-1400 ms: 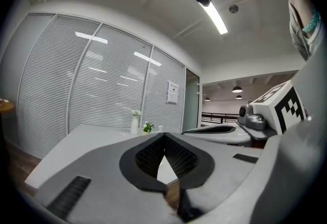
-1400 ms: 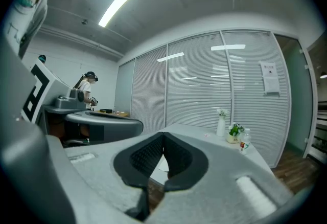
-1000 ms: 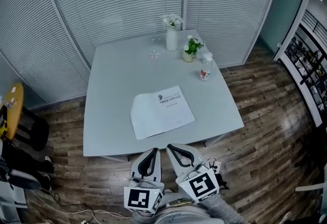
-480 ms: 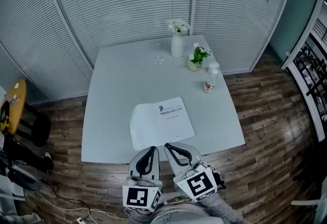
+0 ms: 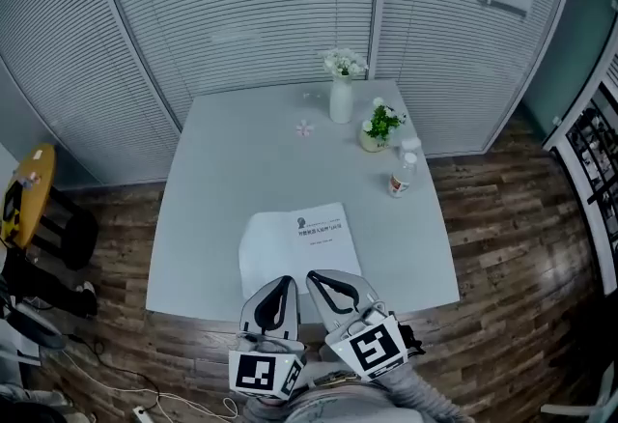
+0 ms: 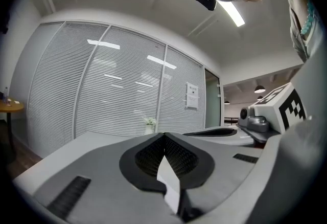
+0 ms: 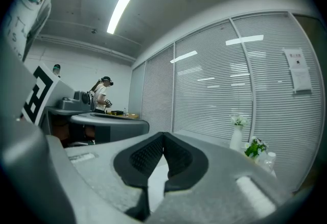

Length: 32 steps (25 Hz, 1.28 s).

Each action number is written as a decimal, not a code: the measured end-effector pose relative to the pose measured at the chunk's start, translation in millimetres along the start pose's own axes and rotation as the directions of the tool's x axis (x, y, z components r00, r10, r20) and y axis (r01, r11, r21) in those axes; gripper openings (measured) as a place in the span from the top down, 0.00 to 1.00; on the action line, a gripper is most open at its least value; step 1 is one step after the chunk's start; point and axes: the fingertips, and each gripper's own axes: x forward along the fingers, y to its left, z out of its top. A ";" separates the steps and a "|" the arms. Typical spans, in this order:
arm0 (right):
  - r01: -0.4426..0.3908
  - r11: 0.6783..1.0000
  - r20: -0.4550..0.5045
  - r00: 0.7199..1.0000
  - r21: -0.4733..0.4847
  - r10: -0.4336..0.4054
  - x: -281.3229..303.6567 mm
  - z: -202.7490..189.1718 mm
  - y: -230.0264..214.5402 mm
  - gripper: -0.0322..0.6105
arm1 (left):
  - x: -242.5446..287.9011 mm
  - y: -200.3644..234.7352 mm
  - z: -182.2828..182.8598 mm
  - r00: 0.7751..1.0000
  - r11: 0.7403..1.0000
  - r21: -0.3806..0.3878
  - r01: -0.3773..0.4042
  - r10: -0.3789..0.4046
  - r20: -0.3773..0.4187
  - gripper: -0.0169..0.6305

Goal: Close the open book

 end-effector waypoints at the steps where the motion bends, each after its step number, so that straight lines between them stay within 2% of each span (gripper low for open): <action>1: -0.006 1.000 0.001 1.000 -0.001 0.006 1.5 -3.5 -2.8 0.95 | 2.3 1.6 -1.6 1.000 1.000 -0.002 -0.014 0.014 -0.001 0.98; 5: -0.021 1.000 -0.015 1.000 0.017 0.021 8.3 -4.9 -10.7 0.95 | 9.1 8.2 -6.6 0.999 0.999 -0.004 -0.038 0.038 -0.016 0.98; 11: -0.020 1.000 -0.025 0.999 0.024 0.020 23.5 -7.0 -18.2 0.95 | 23.3 17.4 -4.0 1.000 1.000 -0.006 -0.020 0.020 -0.019 0.98; 17: 0.029 0.999 -0.030 0.999 0.024 -0.029 48.0 -12.1 -28.9 0.95 | 45.0 36.9 0.3 0.999 1.000 -0.007 0.030 -0.030 -0.020 0.98; 23: 0.084 0.996 -0.050 0.995 0.040 -0.082 76.9 -0.9 -36.6 0.95 | 64.6 63.1 6.0 0.996 0.996 -0.020 0.084 -0.085 -0.035 0.98; 32: 0.162 0.986 -0.078 0.984 0.043 -0.158 109.9 -17.5 -34.5 0.95 | 72.8 100.2 -11.0 0.986 0.988 -0.033 0.150 -0.152 -0.065 0.98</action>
